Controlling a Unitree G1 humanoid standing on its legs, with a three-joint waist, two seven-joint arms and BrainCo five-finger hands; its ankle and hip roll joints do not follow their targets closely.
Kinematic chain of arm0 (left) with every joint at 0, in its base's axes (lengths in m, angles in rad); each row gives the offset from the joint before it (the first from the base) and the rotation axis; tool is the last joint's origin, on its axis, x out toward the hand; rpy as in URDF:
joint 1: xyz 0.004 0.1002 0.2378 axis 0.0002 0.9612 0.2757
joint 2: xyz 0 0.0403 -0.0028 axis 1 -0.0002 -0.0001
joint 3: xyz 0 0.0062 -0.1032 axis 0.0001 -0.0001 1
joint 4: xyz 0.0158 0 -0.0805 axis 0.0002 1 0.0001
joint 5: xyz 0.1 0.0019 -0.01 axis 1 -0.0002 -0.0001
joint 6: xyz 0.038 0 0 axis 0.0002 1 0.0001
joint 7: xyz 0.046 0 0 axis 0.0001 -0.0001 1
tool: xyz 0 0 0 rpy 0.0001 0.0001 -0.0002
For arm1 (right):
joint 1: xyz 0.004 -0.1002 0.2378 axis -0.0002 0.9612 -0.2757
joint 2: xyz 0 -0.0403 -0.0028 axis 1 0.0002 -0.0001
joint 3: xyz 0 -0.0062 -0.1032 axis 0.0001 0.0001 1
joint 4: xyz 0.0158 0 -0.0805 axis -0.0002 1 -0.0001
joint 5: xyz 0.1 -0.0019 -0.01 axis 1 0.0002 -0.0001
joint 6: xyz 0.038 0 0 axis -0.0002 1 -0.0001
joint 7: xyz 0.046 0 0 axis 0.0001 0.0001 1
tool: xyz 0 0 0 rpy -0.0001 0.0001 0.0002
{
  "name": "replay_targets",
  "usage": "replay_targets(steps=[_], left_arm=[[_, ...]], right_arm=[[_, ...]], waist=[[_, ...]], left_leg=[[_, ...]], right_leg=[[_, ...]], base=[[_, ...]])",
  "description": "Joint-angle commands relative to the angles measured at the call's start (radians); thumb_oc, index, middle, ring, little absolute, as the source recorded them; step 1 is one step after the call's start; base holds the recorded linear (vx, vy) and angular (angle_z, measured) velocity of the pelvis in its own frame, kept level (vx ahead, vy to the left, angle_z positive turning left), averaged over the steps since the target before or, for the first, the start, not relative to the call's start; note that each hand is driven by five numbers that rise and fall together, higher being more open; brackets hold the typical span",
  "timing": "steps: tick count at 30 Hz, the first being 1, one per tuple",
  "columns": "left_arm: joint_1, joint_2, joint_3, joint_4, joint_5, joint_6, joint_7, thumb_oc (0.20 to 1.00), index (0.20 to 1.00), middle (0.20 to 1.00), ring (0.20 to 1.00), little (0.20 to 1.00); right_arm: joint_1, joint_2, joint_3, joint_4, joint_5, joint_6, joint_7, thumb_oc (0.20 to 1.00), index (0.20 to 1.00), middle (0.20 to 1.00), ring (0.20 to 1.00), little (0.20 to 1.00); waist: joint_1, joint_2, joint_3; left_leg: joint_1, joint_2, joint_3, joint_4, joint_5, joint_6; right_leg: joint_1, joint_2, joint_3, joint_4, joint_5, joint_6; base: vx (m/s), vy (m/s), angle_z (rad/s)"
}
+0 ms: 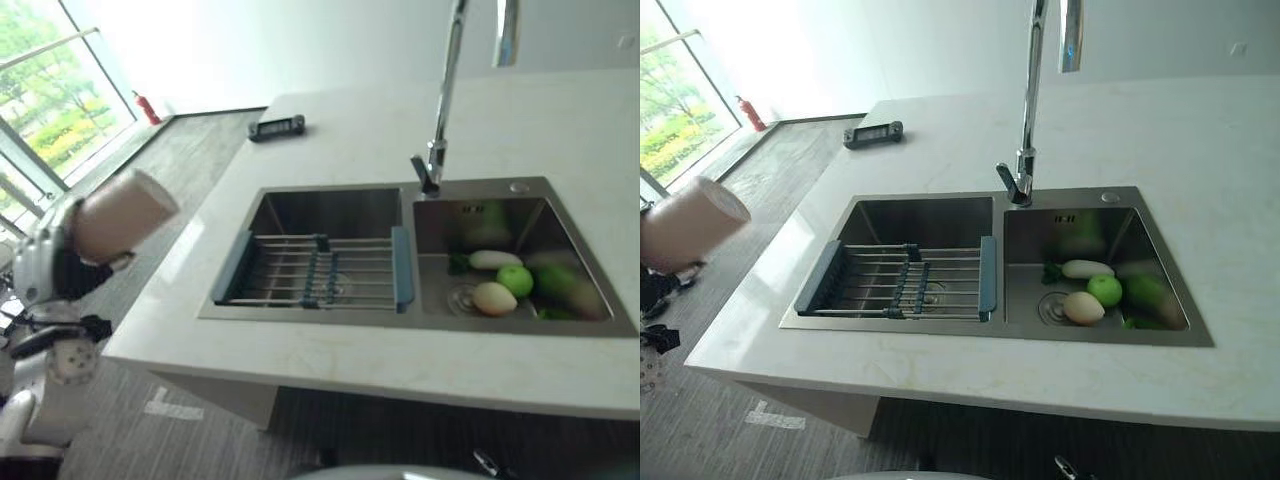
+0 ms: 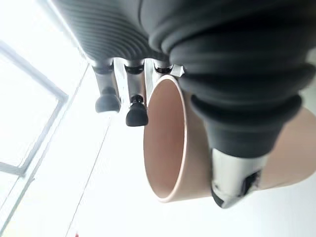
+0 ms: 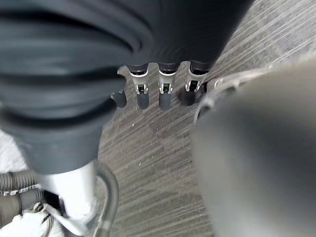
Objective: Place the dishes in the dishwasher.
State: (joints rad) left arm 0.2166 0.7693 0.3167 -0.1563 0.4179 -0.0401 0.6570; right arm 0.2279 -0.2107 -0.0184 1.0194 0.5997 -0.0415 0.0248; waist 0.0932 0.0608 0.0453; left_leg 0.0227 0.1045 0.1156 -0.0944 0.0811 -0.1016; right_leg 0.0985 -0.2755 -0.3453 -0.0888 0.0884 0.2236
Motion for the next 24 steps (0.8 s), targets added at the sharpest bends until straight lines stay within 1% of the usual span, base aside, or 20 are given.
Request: replay_targets(steps=[1,2,3,4,6,7,9,10,11,12,13,14,15,16,17,19,20,22,23,24], left_arm=[[-0.137,0.045,0.107,-0.023,0.08,-0.082,0.183,0.2,0.2,0.2,0.2,0.2],[-0.121,0.017,0.159,-0.04,0.083,-0.112,0.287,0.2,0.2,0.2,0.2,0.2],[-0.111,0.001,0.182,-0.04,0.047,-0.138,0.31,0.2,0.2,0.2,0.2,0.2],[-0.105,-0.015,0.199,-0.034,0.003,-0.173,0.313,0.2,0.2,0.2,0.2,0.2],[-0.1,-0.03,0.207,-0.034,-0.024,-0.189,0.308,0.2,0.2,0.2,0.2,0.2],[-0.09,-0.059,0.215,-0.036,-0.04,-0.212,0.291,0.2,0.2,0.2,0.2,0.2],[-0.079,-0.082,0.221,-0.046,-0.043,-0.2,0.248,0.2,0.2,0.2,0.2,0.2],[-0.092,-0.124,0.2,-0.063,-0.093,-0.229,0.18,0.2,0.2,0.2,0.2,0.2],[-0.104,-0.146,0.188,-0.062,-0.129,-0.258,0.149,0.2,0.2,0.2,0.2,0.2],[-0.117,-0.169,0.164,-0.045,-0.162,-0.29,0.108,0.2,0.2,0.2,0.2,0.2],[-0.124,-0.173,0.142,-0.031,-0.156,-0.307,0.11,0.2,0.2,0.2,0.2,0.2],[-0.127,-0.177,0.133,-0.032,-0.15,-0.309,0.111,0.2,0.2,0.2,0.2,0.2],[-0.14,-0.2,0.094,-0.04,-0.135,-0.33,0.113,0.2,0.2,0.2,0.2,0.2],[-0.144,-0.209,0.08,-0.048,-0.123,-0.332,0.117,0.2,0.2,0.2,0.2,0.2],[-0.146,-0.214,0.071,-0.055,-0.116,-0.329,0.116,0.2,0.2,0.2,0.2,0.2],[-0.148,-0.213,0.064,-0.063,-0.117,-0.326,0.099,0.2,0.2,0.2,0.2,0.2],[-0.155,-0.202,0.053,-0.069,-0.144,-0.337,0.056,0.2,0.2,0.2,0.2,0.2],[-0.162,-0.188,0.035,-0.077,-0.179,-0.348,-0.013,0.2,0.2,0.2,0.2,0.2],[-0.165,-0.179,0.023,-0.078,-0.202,-0.349,-0.043,0.2,0.2,0.2,0.2,0.2],[-0.17,-0.167,0.005,-0.085,-0.229,-0.343,-0.086,0.2,0.2,0.2,0.2,0.2]], right_arm=[[-0.067,0.015,0.008,-0.009,-0.038,-0.031,0.002,1.0,1.0,1.0,1.0,1.0],[-0.065,0.013,0.014,0.01,-0.071,-0.027,0.026,1.0,1.0,1.0,1.0,1.0],[-0.068,0.012,0.012,0.024,-0.086,-0.025,0.034,1.0,1.0,1.0,1.0,1.0],[-0.073,0.01,0.013,0.04,-0.092,-0.02,0.044,1.0,1.0,1.0,1.0,1.0],[-0.079,0.008,0.015,0.049,-0.093,-0.014,0.05,1.0,1.0,1.0,1.0,1.0],[-0.091,0.005,0.018,0.072,-0.103,0.004,0.075,1.0,1.0,1.0,1.0,1.0],[-0.101,0.002,0.031,0.087,-0.135,0.018,0.103,1.0,1.0,1.0,1.0,1.0],[-0.12,-0.006,0.045,0.095,-0.129,0.011,0.123,1.0,1.0,1.0,1.0,1.0],[-0.129,-0.014,0.048,0.081,-0.118,-0.003,0.106,1.0,1.0,1.0,1.0,1.0],[-0.141,-0.021,0.03,0.072,-0.087,-0.004,0.084,1.0,1.0,1.0,1.0,1.0],[-0.143,-0.026,0.018,0.071,-0.067,-0.004,0.081,1.0,1.0,1.0,1.0,1.0],[-0.144,-0.027,0.012,0.072,-0.062,-0.005,0.082,1.0,1.0,1.0,1.0,1.0],[-0.143,-0.028,-0.014,0.063,-0.046,-0.003,0.081,1.0,1.0,1.0,1.0,1.0],[-0.14,-0.03,-0.027,0.062,-0.049,-0.006,0.088,1.0,1.0,1.0,1.0,1.0],[-0.134,-0.028,-0.036,0.063,-0.052,-0.014,0.096,1.0,1.0,1.0,1.0,1.0],[-0.124,-0.024,-0.046,0.069,-0.051,-0.029,0.105,1.0,1.0,1.0,1.0,1.0],[-0.116,-0.02,-0.058,0.072,-0.043,-0.056,0.112,1.0,1.0,1.0,1.0,1.0],[-0.108,-0.016,-0.067,0.071,-0.047,-0.073,0.104,1.0,1.0,1.0,1.0,1.0],[-0.107,-0.011,-0.071,0.067,-0.064,-0.077,0.098,1.0,1.0,1.0,1.0,1.0],[-0.111,-0.004,-0.068,0.058,-0.095,-0.077,0.084,1.0,1.0,1.0,1.0,1.0]], waist=[[-0.001,-0.005,0.059],[0.017,-0.015,0.046],[0.029,-0.019,0.042],[0.04,-0.022,0.039],[0.047,-0.022,0.04],[0.067,-0.024,0.042],[0.083,-0.022,0.044],[0.1,-0.002,0.071],[0.098,0.004,0.093],[0.087,0.002,0.109],[0.074,-0.005,0.108],[0.07,-0.009,0.11],[0.052,-0.023,0.114],[0.045,-0.026,0.111],[0.039,-0.026,0.105],[0.028,-0.02,0.088],[0.012,-0.015,0.075],[-0.007,-0.011,0.071],[-0.013,-0.011,0.073],[-0.007,-0.013,0.075]], left_leg=[[0.05,0.017,0.003,0.007,-0.138,-0.024],[0.064,0.026,-0.016,0.007,-0.139,-0.031],[0.069,0.029,-0.029,0.007,-0.138,-0.034],[0.073,0.029,-0.045,0.009,-0.139,-0.035],[0.074,0.03,-0.056,0.013,-0.139,-0.038],[0.072,0.035,-0.08,0.02,-0.133,-0.043],[0.067,0.047,-0.083,0.017,-0.119,-0.056],[-0.017,0.109,-0.04,0.007,-0.012,-0.119],[-0.072,0.137,0.0,0.009,0.03,-0.141],[-0.066,0.137,0.077,0.03,0.035,-0.131],[-0.042,0.124,0.093,0.057,-0.001,-0.12],[-0.038,0.118,0.1,0.08,-0.015,-0.114],[-0.02,0.095,0.117,0.185,-0.079,-0.073],[-0.004,0.08,0.116,0.222,-0.12,-0.055],[0.017,0.068,0.112,0.24,-0.151,-0.045],[0.062,0.069,0.122,0.224,-0.179,-0.041],[0.111,0.079,0.161,0.169,-0.191,-0.046],[0.15,0.078,0.198,0.1,-0.192,-0.05],[0.162,0.072,0.206,0.082,-0.196,-0.05],[0.166,0.041,0.192,0.068,-0.213,-0.033]], right_leg=[[0.038,0.015,0.006,0.048,-0.151,0.007],[0.05,0.031,-0.003,0.058,-0.171,-0.007],[0.055,0.041,-0.005,0.06,-0.179,-0.015],[0.057,0.052,-0.003,0.062,-0.188,-0.024],[0.059,0.061,0.001,0.065,-0.195,-0.031],[0.065,0.083,0.007,0.064,-0.205,-0.049],[0.072,0.1,-0.003,0.055,-0.208,-0.059],[0.093,0.122,-0.067,0.019,-0.195,-0.062],[0.101,0.119,-0.111,0.011,-0.194,-0.061],[0.093,0.108,-0.164,0.021,-0.18,-0.065],[0.084,0.101,-0.162,0.034,-0.186,-0.067],[0.078,0.097,-0.166,0.042,-0.185,-0.07],[0.043,0.076,-0.175,0.078,-0.175,-0.083],[0.022,0.067,-0.177,0.097,-0.172,-0.089],[0.003,0.061,-0.179,0.11,-0.171,-0.096],[-0.016,0.056,-0.198,0.121,-0.163,-0.098],[-0.026,0.039,-0.219,0.122,-0.139,-0.079],[-0.031,0.008,-0.231,0.122,-0.105,-0.042],[-0.03,-0.008,-0.231,0.122,-0.091,-0.023],[-0.025,-0.037,-0.226,0.118,-0.067,0.009]], base=[[0.05,-0.181,0.0],[0.04,-0.21,-0.01],[0.04,-0.262,0.06],[0.01,-0.16,0.15],[0.01,-0.147,0.32],[0.02,-0.238,0.24],[-0.08,-0.221,0.4],[-0.37,-0.127,1.37],[-0.62,-0.066,2.71],[-0.51,0.025,2.99],[-0.39,0.051,3.03],[-0.36,0.147,1.58],[-0.38,0.226,1.35],[-0.42,0.289,0.65],[-0.27,0.234,0.92],[-0.25,0.294,0.8],[-0.27,0.419,0.57],[-0.23,0.422,1.09],[-0.2,0.444,1.28],[-0.19,0.407,1.16]])
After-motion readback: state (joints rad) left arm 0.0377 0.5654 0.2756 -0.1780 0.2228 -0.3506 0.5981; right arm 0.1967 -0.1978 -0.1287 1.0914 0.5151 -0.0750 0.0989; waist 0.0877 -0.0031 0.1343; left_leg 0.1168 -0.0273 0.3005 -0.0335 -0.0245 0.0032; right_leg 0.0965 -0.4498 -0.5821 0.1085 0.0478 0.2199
